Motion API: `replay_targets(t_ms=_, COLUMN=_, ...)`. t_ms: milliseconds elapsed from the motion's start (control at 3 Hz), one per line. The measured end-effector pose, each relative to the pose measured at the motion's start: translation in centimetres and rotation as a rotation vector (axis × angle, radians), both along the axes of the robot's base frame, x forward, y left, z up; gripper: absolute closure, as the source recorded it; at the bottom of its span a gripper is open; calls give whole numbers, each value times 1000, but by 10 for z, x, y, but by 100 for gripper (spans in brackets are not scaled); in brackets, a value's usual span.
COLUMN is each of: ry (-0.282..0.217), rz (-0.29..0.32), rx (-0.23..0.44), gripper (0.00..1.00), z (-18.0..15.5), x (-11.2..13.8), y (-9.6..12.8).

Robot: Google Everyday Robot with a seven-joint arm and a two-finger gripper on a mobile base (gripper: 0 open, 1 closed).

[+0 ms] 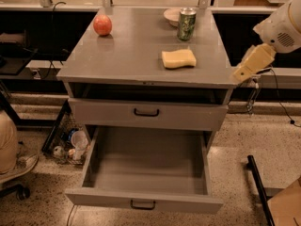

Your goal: Place sponge into middle drawer

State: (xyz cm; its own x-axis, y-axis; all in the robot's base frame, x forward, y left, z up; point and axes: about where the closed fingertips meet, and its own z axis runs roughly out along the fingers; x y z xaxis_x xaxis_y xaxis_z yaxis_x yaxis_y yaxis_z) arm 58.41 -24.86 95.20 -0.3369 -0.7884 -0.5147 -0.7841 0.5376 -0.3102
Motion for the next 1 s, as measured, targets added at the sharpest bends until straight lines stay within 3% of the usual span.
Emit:
replay_targets(t_ms=667, ry=21, rz=-60, rx=130, gripper=0, z=-39, x=87, y=29)
replay_targets(t_ms=1000, ry=59, rz=-95, rx=134, gripper=0, z=-67, x=117, y=46)
